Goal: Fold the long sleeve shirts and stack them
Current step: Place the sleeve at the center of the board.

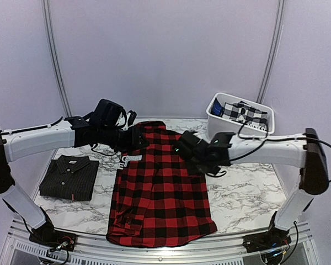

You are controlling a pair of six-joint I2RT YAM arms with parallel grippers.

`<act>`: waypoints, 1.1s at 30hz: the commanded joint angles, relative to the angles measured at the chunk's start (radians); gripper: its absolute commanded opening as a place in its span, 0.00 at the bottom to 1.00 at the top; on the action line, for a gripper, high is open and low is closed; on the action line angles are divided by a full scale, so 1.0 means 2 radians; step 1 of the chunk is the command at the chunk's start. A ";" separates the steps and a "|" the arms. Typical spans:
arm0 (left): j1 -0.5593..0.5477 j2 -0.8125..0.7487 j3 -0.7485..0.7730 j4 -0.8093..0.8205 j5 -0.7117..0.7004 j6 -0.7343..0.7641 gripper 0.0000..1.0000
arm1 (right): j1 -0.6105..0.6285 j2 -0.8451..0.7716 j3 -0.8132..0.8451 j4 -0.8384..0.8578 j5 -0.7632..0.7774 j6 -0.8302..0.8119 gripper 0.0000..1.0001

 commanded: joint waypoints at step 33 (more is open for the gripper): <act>-0.045 0.037 -0.023 0.006 0.017 0.071 0.40 | -0.034 -0.034 -0.206 0.318 -0.257 0.062 0.53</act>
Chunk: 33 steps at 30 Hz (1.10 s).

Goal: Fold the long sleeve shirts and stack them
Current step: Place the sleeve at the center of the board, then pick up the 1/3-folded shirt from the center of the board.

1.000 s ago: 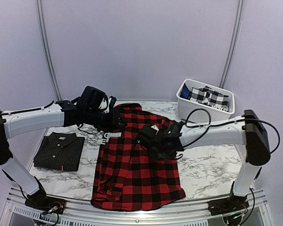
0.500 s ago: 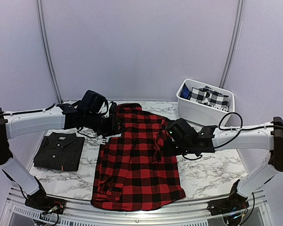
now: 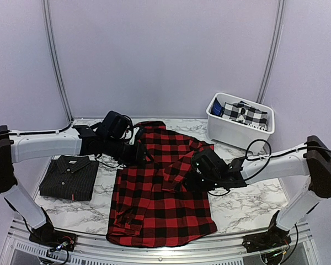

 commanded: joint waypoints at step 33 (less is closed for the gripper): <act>-0.190 0.324 0.271 -0.155 -0.300 0.115 0.52 | -0.052 -0.179 -0.103 -0.032 0.022 0.053 0.50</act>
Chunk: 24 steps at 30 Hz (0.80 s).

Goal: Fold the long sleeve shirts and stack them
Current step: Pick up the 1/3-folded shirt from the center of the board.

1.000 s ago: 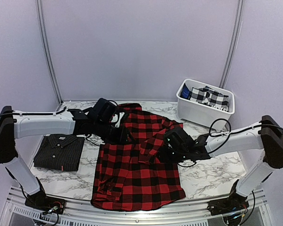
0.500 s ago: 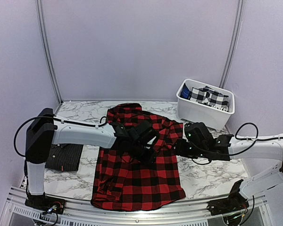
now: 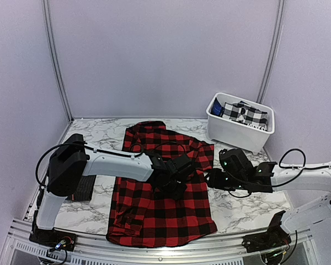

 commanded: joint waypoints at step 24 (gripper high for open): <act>0.028 -0.071 0.046 -0.021 0.014 -0.020 0.00 | 0.160 -0.048 -0.022 -0.127 -0.024 0.107 0.51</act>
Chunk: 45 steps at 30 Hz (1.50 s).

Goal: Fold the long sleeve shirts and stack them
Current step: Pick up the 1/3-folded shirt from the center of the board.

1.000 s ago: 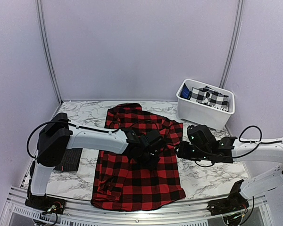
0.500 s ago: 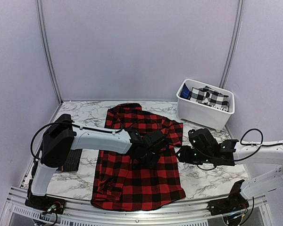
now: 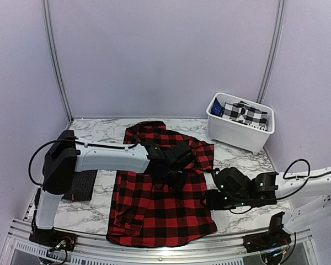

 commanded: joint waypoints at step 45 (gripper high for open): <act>0.186 -0.169 0.136 -0.006 0.125 -0.009 0.00 | 0.169 -0.045 -0.012 -0.098 0.010 0.163 0.00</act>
